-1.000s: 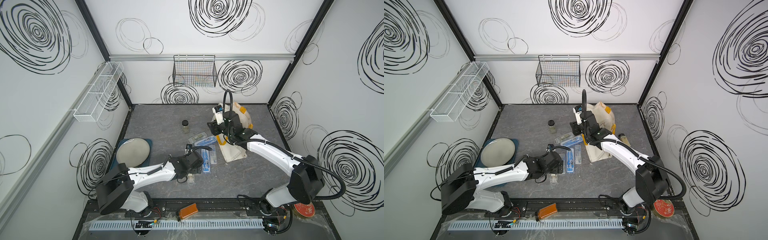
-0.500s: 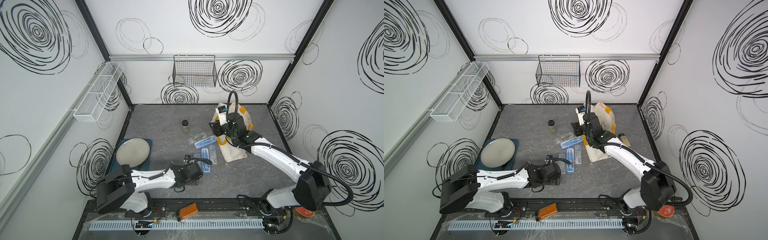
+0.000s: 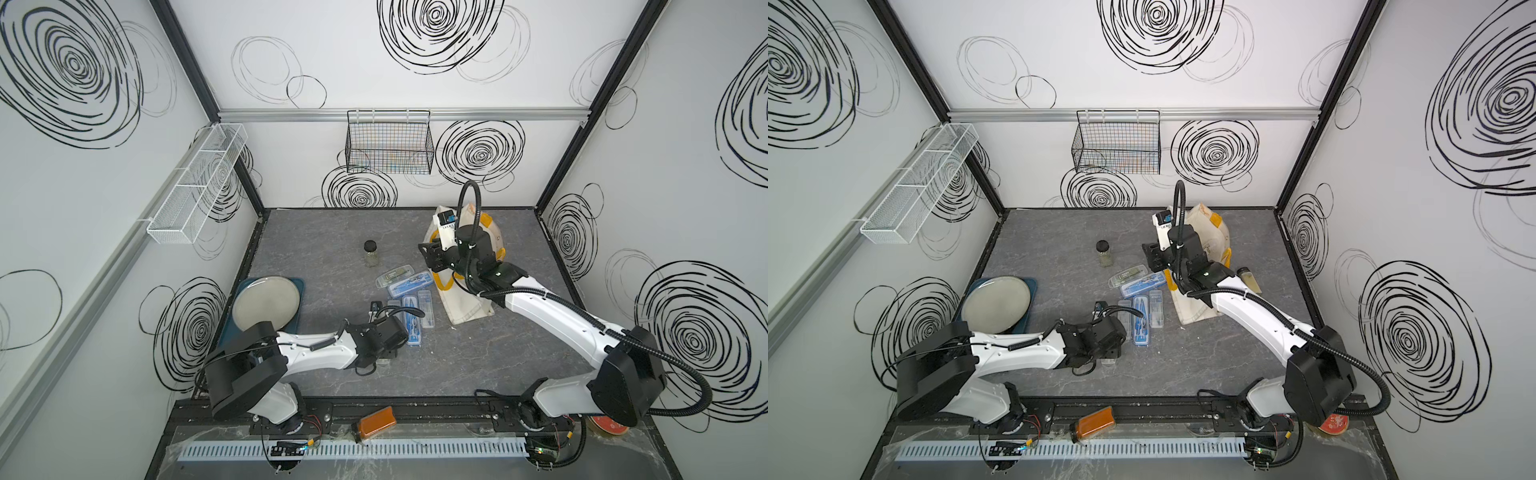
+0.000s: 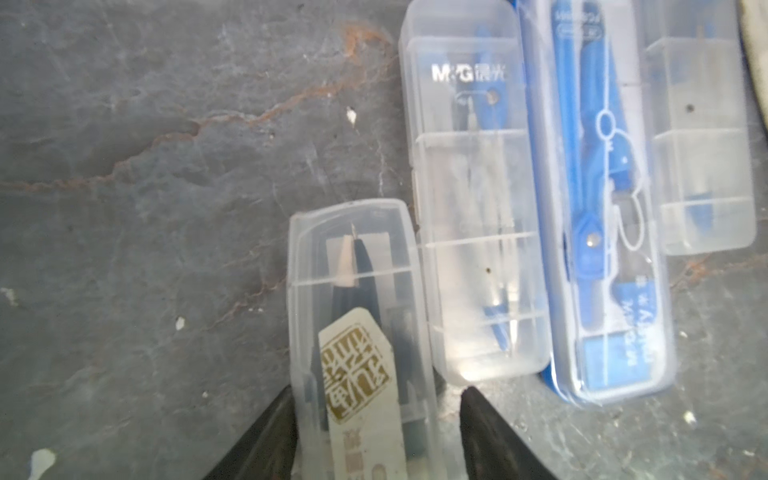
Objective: Put the compass set into the canvas bag
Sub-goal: Pick up the compass set at the center of the board.
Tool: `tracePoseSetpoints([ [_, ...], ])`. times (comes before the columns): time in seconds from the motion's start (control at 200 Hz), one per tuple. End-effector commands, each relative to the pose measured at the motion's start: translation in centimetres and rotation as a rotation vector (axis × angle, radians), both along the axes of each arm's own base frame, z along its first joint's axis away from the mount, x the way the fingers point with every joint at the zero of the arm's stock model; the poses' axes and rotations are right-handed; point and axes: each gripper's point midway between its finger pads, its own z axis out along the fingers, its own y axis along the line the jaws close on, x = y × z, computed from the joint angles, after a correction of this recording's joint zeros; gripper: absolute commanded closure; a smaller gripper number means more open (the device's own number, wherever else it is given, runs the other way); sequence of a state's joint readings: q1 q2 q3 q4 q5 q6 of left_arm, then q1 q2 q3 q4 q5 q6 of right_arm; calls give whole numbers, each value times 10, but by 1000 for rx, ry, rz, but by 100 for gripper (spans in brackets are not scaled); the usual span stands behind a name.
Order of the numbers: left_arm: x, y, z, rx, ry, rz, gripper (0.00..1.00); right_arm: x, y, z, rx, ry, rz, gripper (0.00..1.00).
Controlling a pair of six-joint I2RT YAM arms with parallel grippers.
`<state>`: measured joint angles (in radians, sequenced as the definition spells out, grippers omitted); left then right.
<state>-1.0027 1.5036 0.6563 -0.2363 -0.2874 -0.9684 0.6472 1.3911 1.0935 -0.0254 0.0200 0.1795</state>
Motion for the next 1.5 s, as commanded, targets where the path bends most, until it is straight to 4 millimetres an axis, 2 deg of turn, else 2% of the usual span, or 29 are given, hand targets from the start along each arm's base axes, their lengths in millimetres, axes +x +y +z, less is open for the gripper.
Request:
tracePoseSetpoints([
  [0.0, -39, 35, -43, 171, 200, -29, 36, -3, -4, 11, 28, -26, -11, 49],
  [0.315, -42, 40, -24, 209, 164, -56, 27, -6, -6, 14, 43, -44, -9, 48],
  [0.59, -43, 44, -29, 255, 179, -62, 28, -6, -4, 18, 62, -59, -2, 48],
  [0.781, -41, 38, -37, 249, 198, -75, 35, -8, -1, 23, 77, -65, 15, 48],
  [0.901, -41, 41, -40, 254, 207, -61, 50, -8, -1, 28, 83, -75, 16, 48],
  [1.066, -36, 45, -36, 234, 169, -22, 52, -8, 1, 32, 90, -81, 24, 47],
  [1.256, -12, 48, -7, 171, 11, 40, 55, -8, 10, 36, 94, -72, 69, 47],
  [1.366, 9, 47, 22, 72, -129, 82, 55, -8, 18, 33, 93, -59, 100, 46],
  [1.496, 39, 39, 66, -109, -304, 108, 53, -7, 29, 30, 110, -39, 140, 46],
])
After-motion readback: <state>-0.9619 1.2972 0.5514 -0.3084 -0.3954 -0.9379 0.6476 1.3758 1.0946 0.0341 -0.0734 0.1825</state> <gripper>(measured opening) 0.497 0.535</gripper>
